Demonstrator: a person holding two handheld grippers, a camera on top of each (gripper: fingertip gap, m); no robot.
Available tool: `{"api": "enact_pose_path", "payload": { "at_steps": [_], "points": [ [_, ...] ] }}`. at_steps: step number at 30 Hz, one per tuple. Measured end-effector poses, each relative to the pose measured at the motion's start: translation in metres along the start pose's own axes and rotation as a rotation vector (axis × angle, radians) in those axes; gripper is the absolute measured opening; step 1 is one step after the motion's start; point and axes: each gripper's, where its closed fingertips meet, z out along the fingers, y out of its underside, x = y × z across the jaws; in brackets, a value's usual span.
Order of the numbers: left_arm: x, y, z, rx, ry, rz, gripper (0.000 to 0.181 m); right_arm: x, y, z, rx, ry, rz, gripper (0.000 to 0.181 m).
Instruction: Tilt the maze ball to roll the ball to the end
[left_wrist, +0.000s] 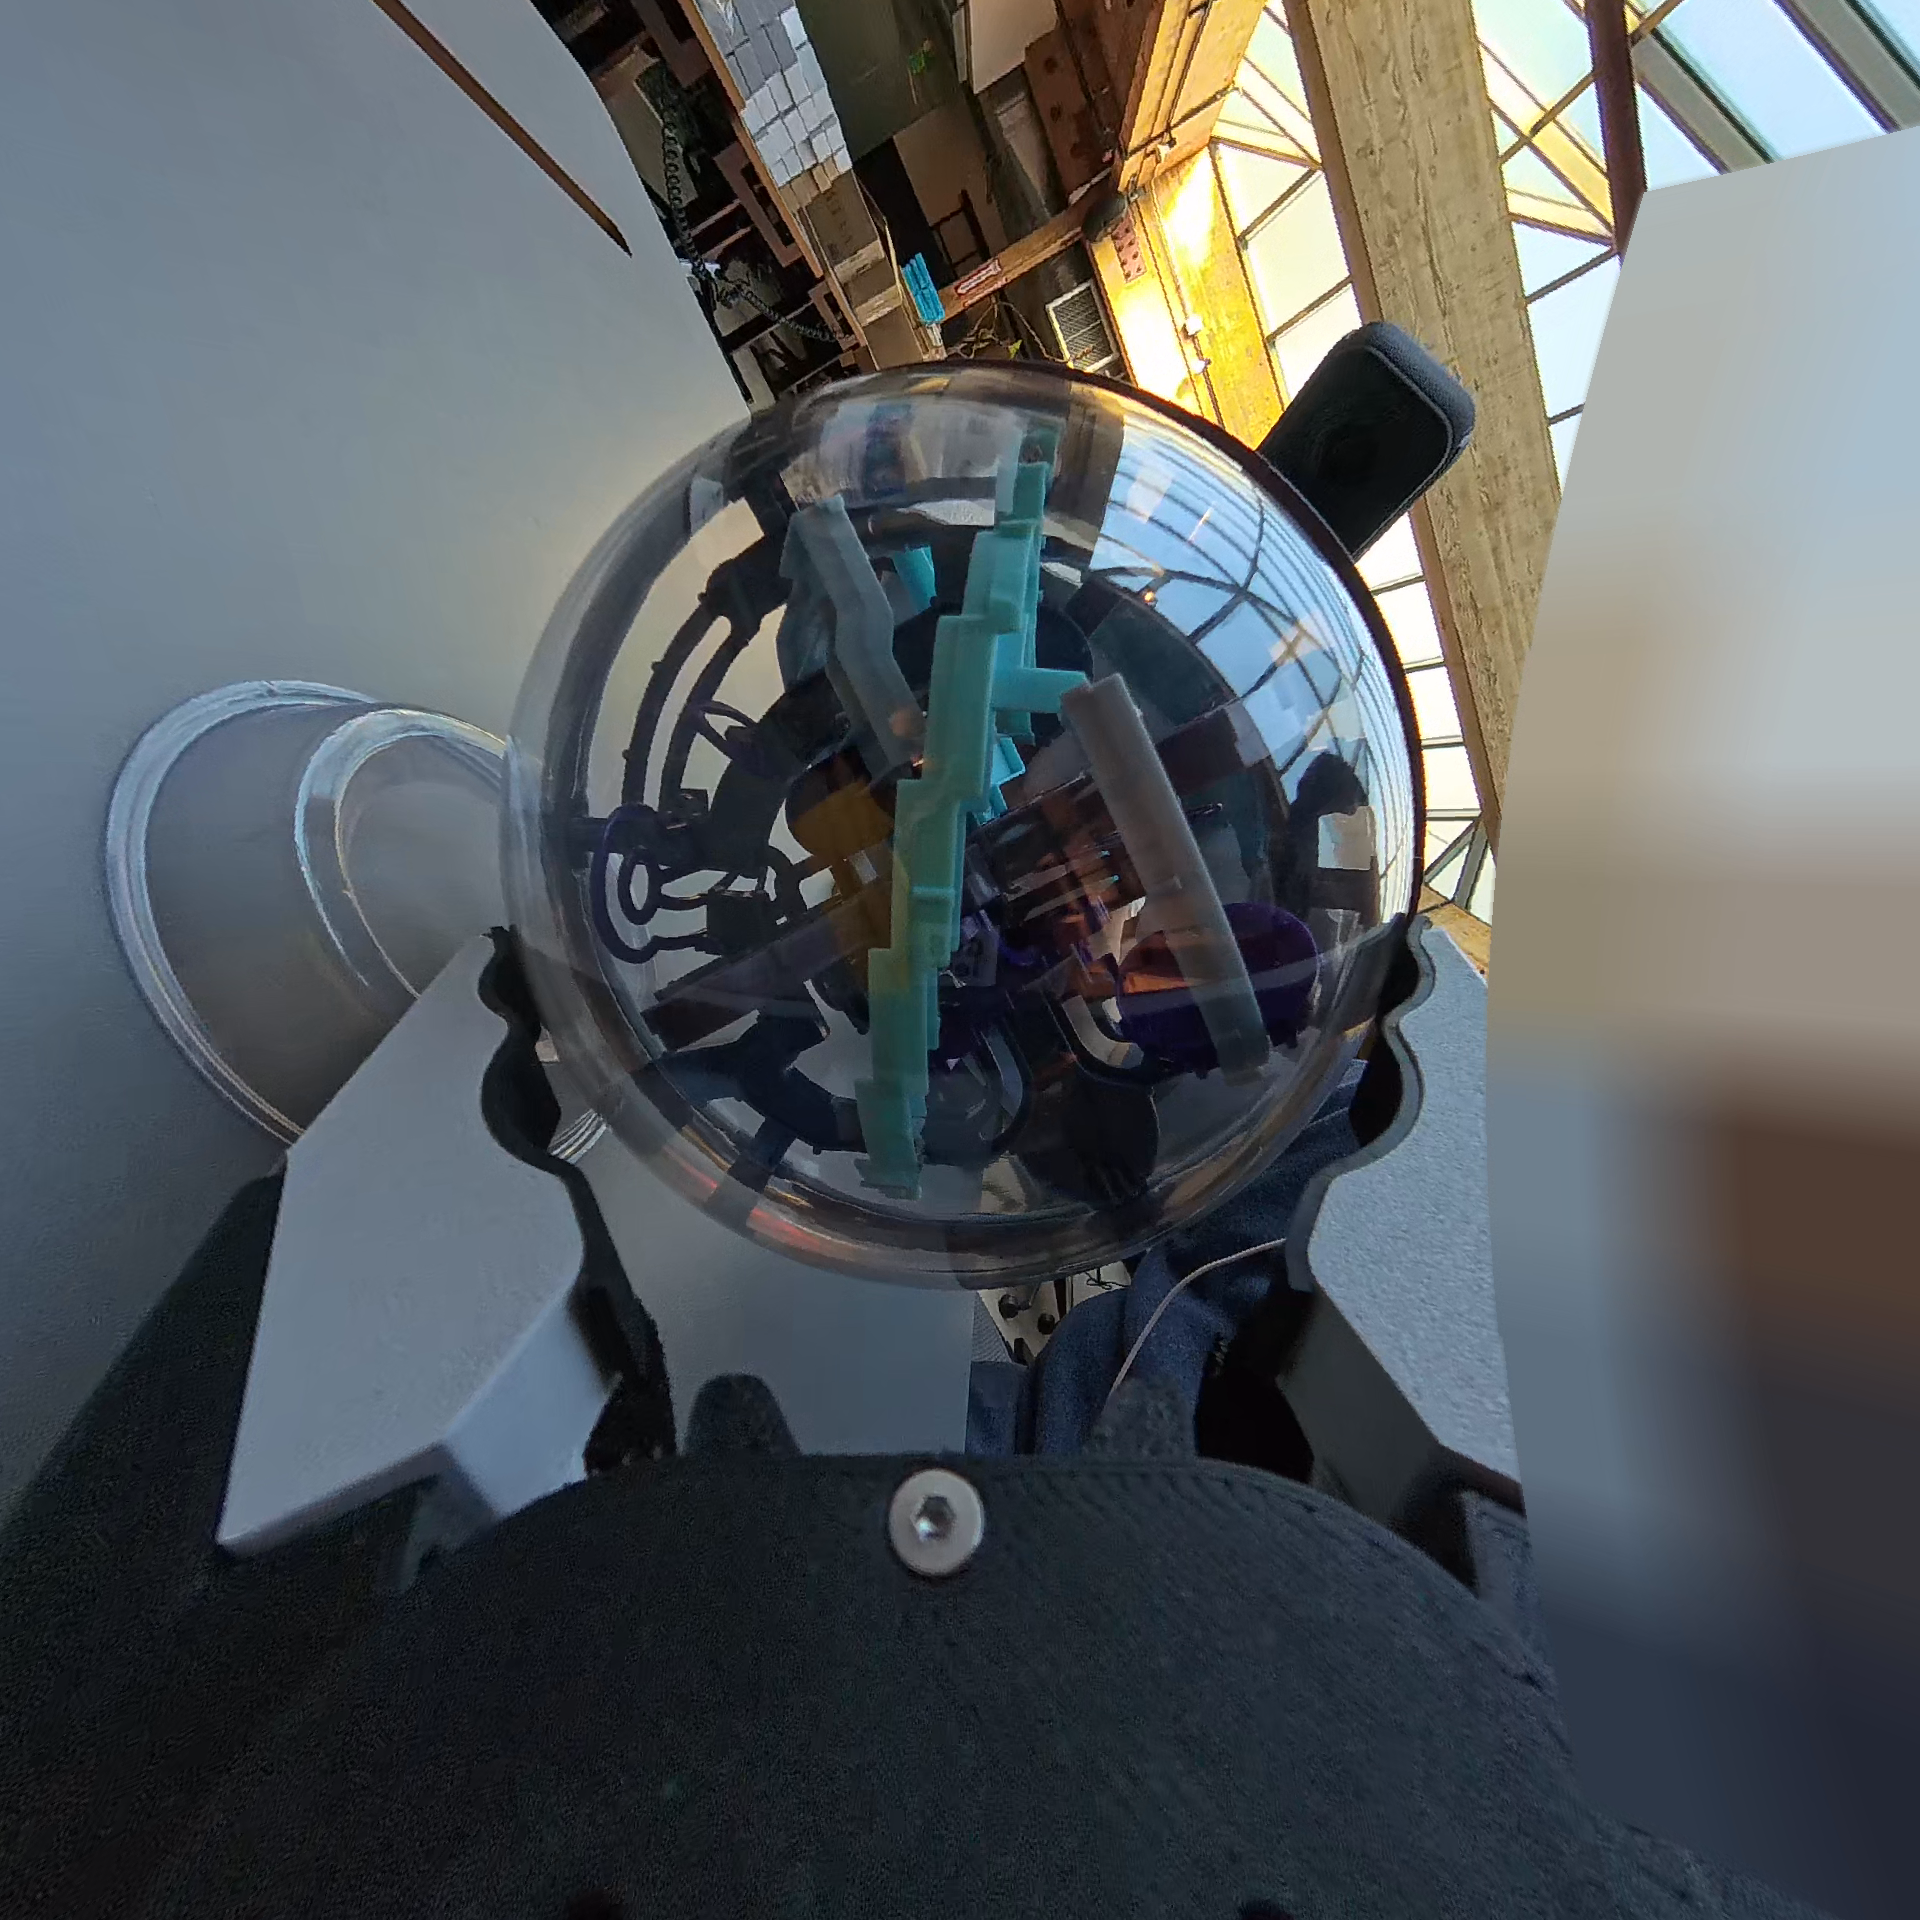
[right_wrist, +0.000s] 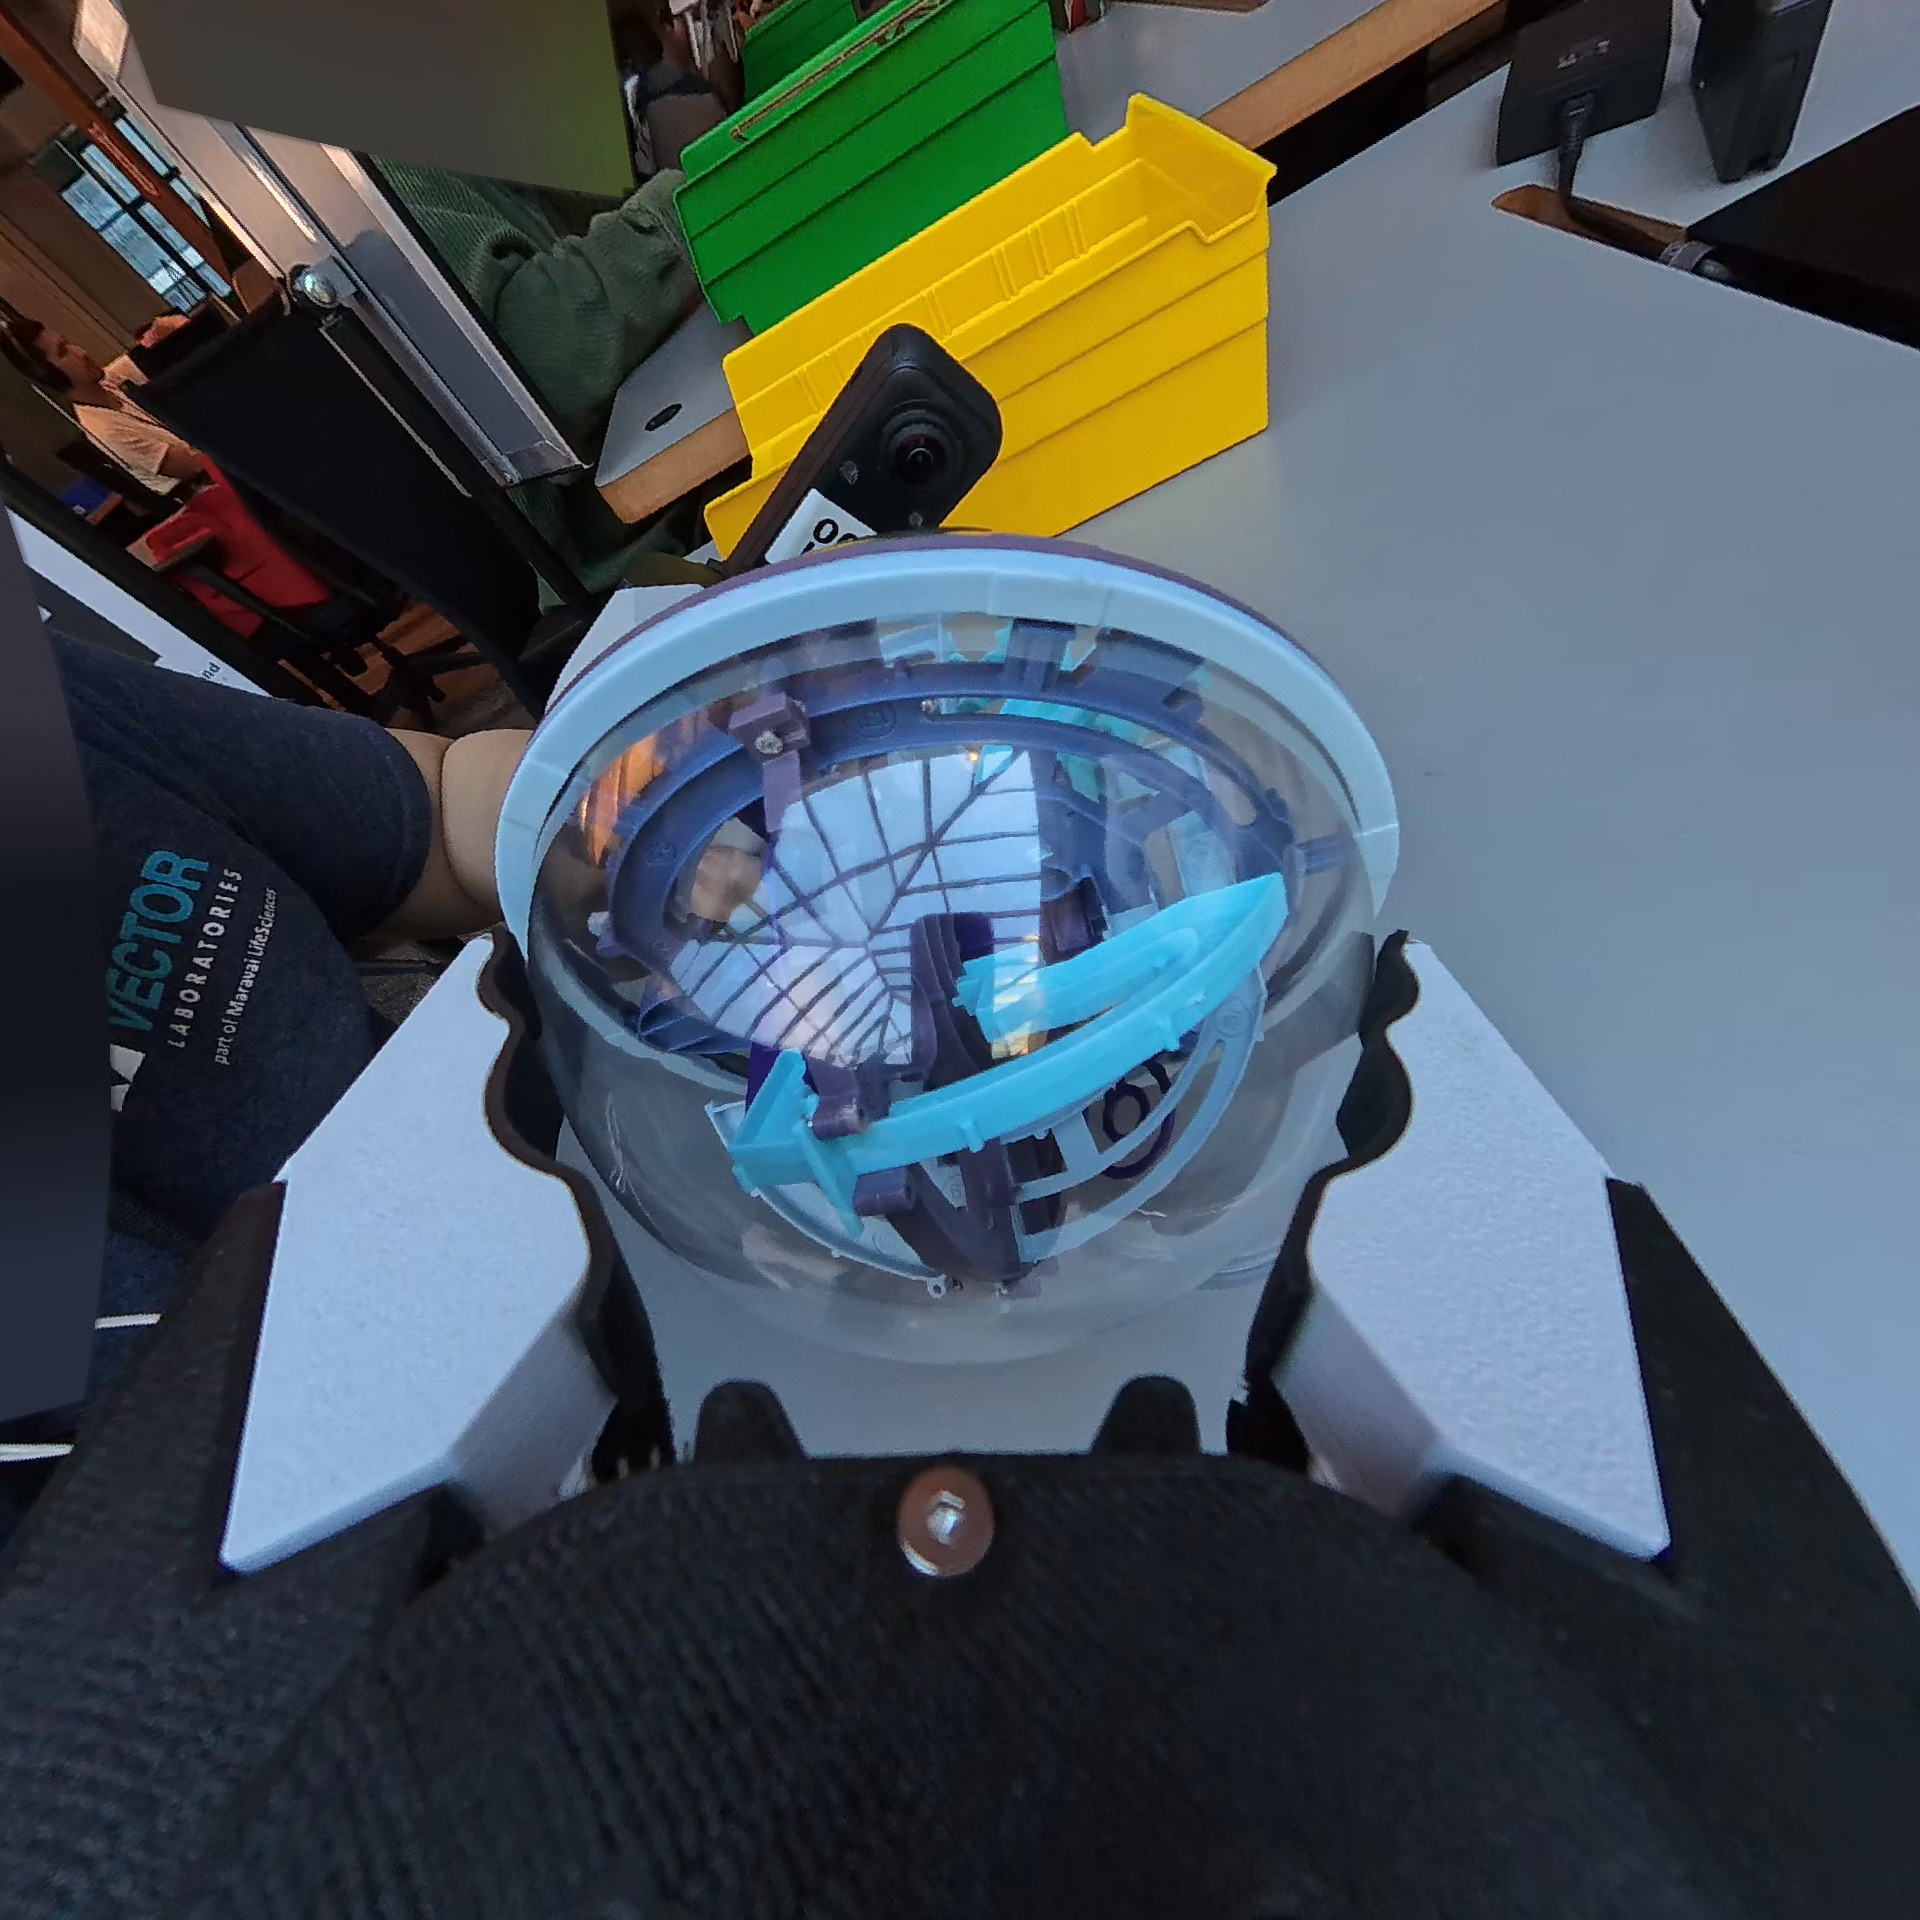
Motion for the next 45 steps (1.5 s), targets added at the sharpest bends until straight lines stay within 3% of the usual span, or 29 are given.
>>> {"api": "enact_pose_path", "payload": {
  "at_steps": [1, 45],
  "points": [
    [0.0, 0.0, 0.0, 0.0, 0.0, 0.0, 0.157, 0.0, 0.0, 0.0, 0.0, 0.0, 0.0, 0.154],
    [0.017, -0.007, -0.003, 0.03, 0.003, 0.239, 0.156, -0.014, -0.015, -0.005, 0.081, 0.03, -0.228, 0.153]
  ]
}}
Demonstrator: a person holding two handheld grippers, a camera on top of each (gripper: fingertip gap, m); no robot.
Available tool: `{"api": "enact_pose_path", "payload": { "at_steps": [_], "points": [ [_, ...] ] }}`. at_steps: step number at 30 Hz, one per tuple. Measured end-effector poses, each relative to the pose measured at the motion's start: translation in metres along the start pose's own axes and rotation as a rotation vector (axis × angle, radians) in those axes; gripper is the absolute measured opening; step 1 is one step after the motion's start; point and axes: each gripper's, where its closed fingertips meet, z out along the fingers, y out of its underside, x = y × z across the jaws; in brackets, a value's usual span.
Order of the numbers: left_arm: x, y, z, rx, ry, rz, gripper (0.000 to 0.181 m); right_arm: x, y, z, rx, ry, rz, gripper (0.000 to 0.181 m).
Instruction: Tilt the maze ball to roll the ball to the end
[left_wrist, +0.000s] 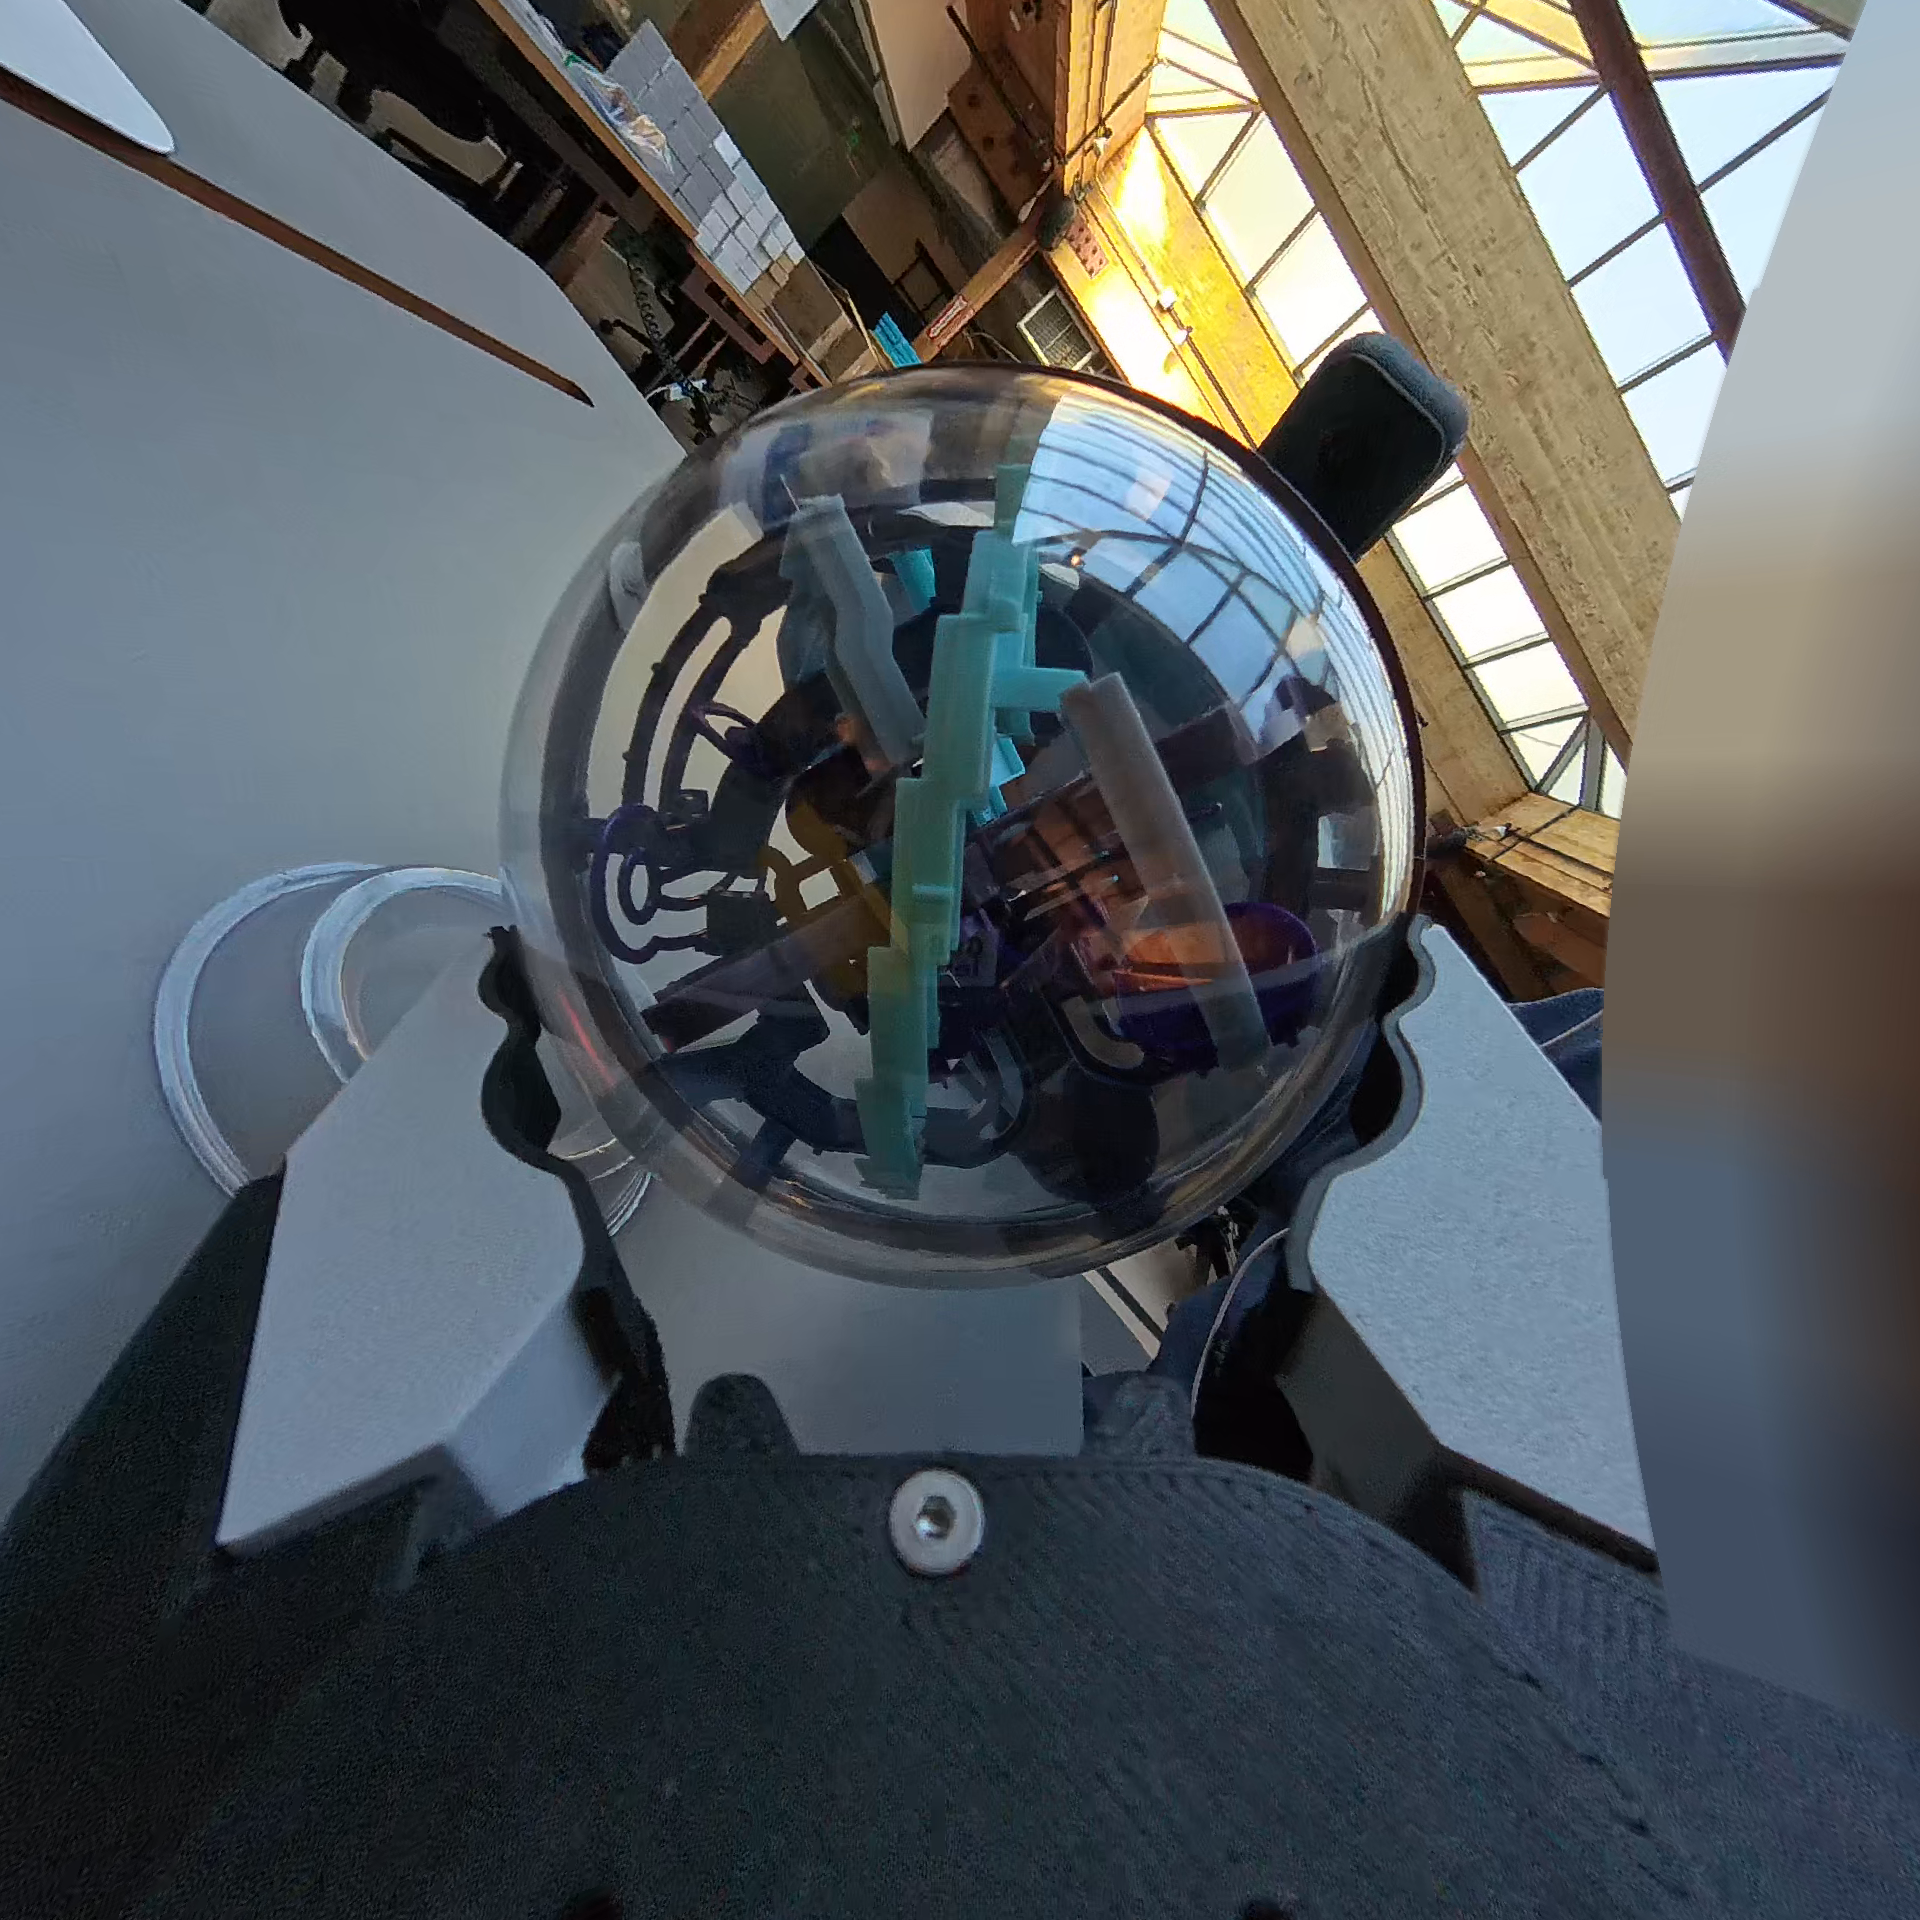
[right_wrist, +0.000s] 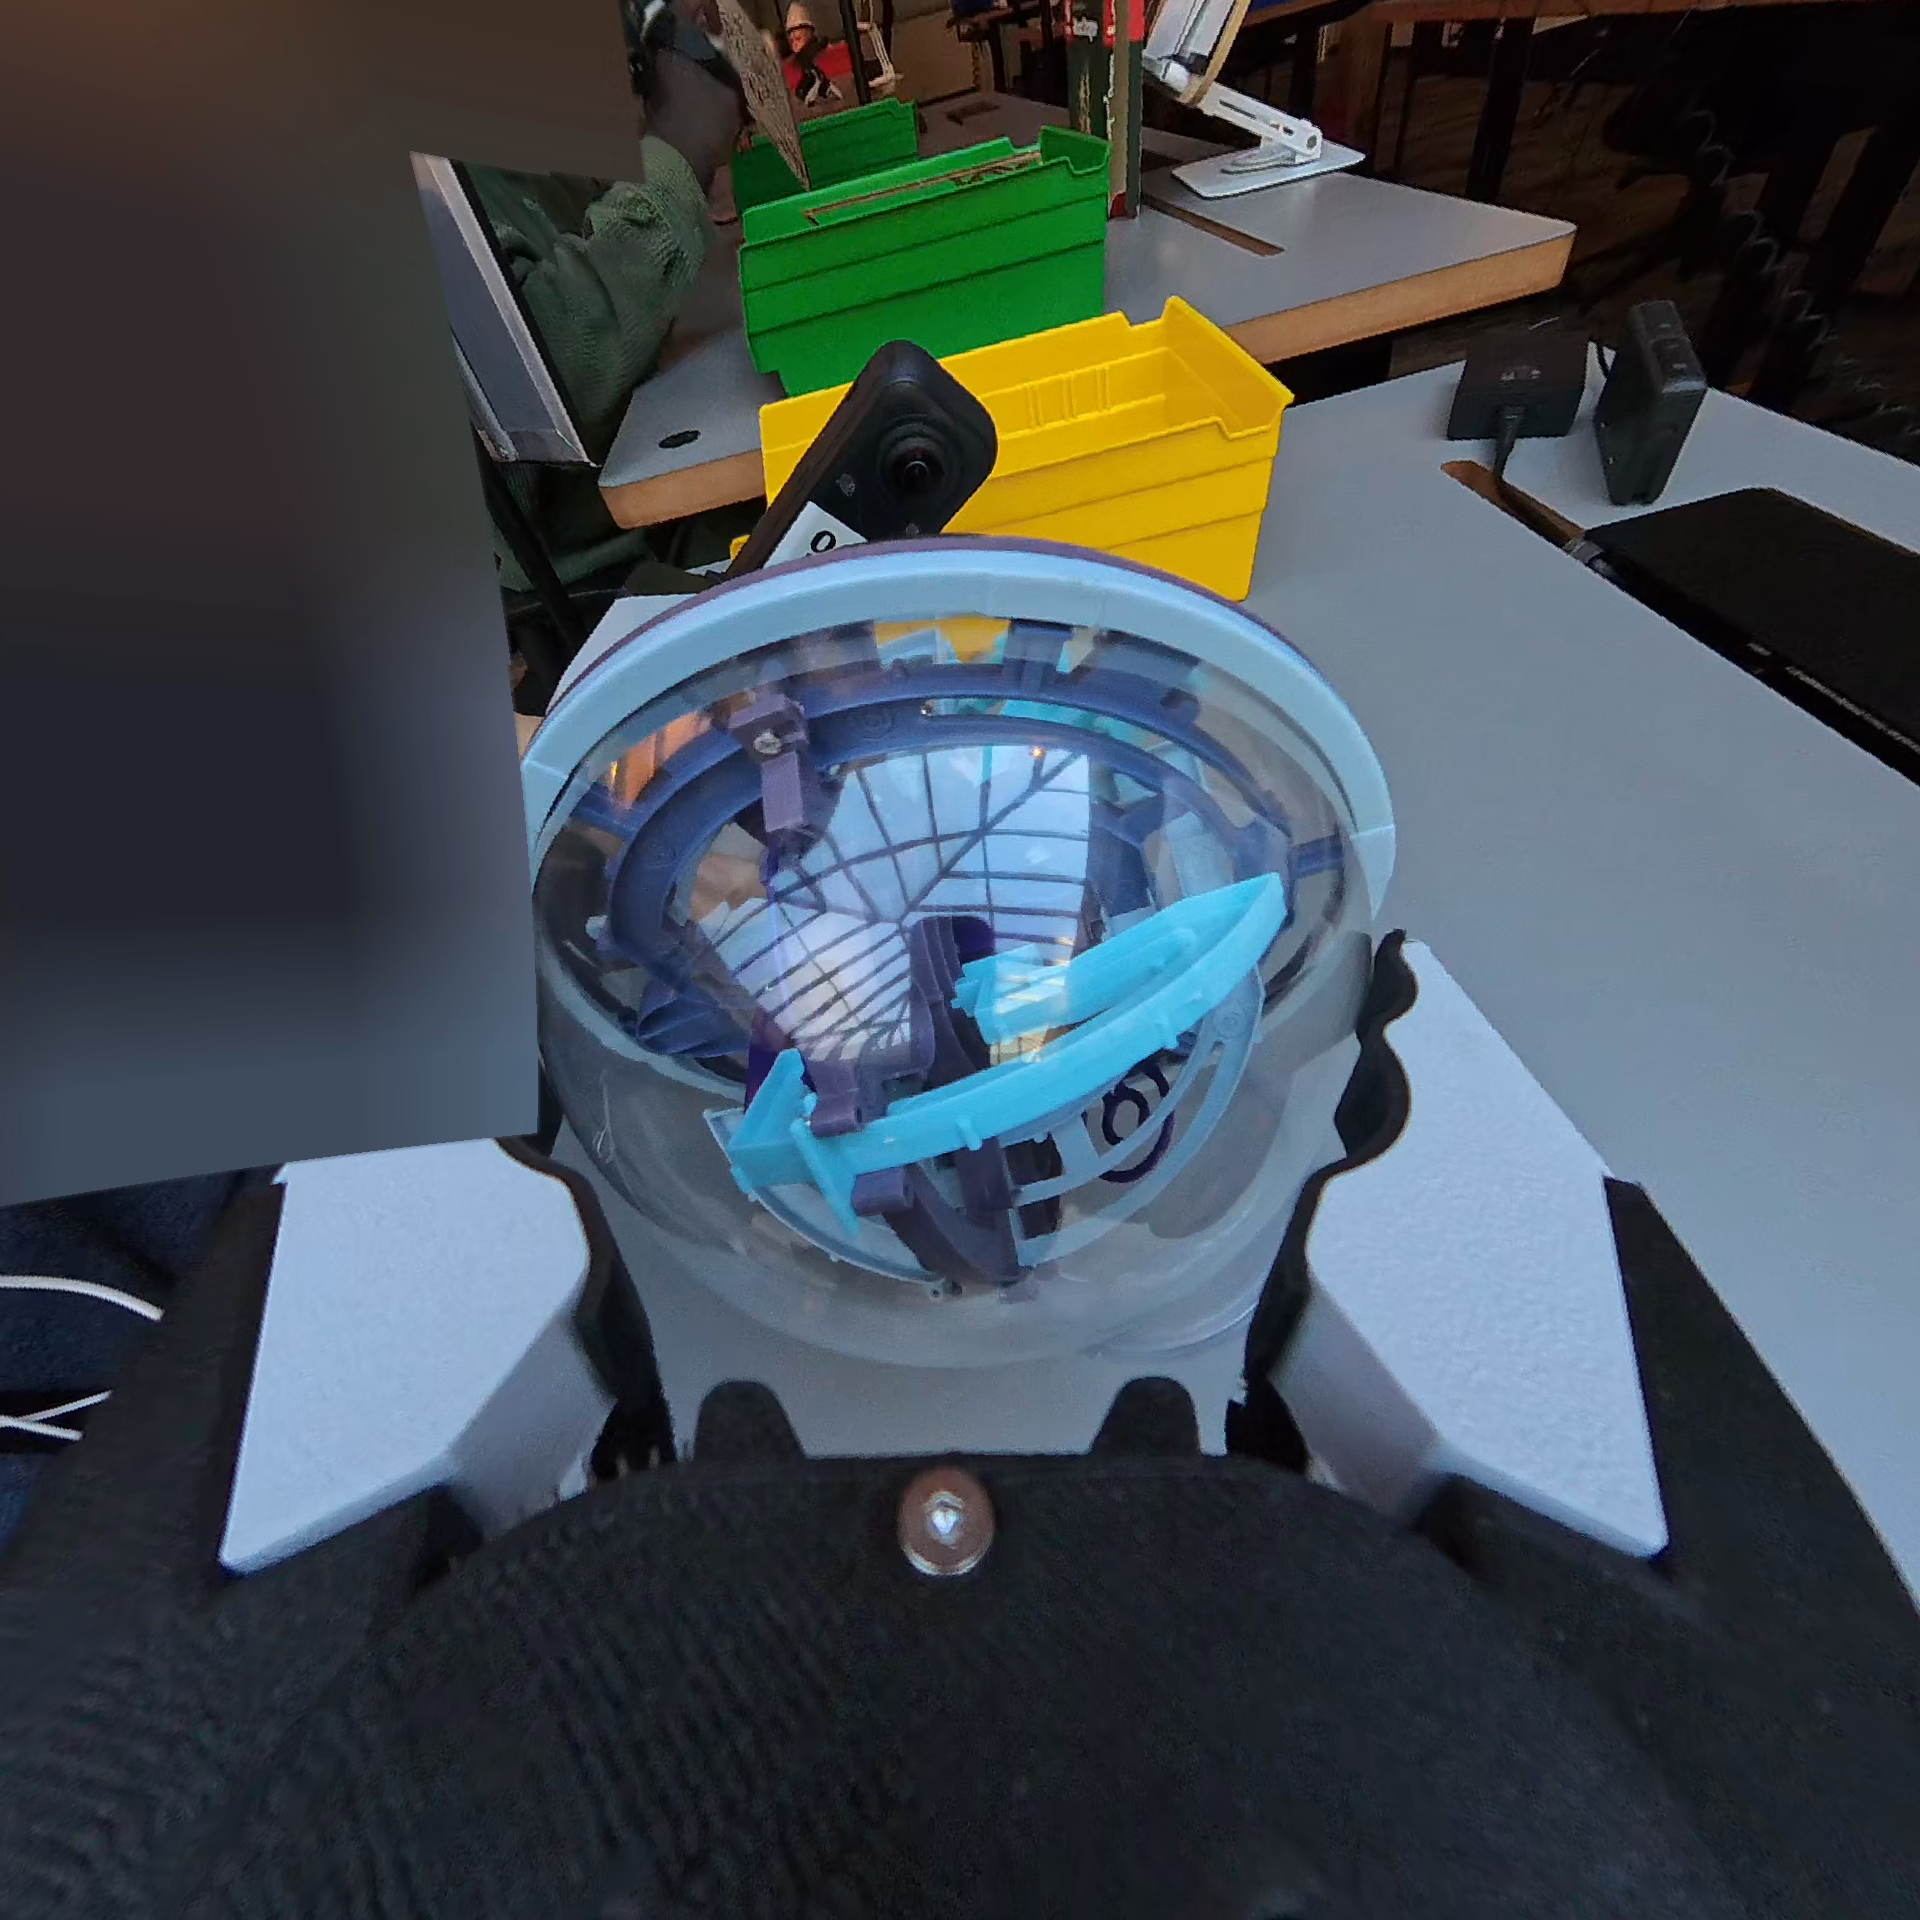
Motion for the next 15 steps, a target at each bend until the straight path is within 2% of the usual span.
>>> {"api": "enact_pose_path", "payload": {
  "at_steps": [15],
  "points": [
    [0.0095, -0.004, -0.0011, 0.018, 0.005, 0.127, 0.157, -0.0079, -0.0099, -0.0027, 0.047, 0.012, -0.123, 0.154]
  ]
}}
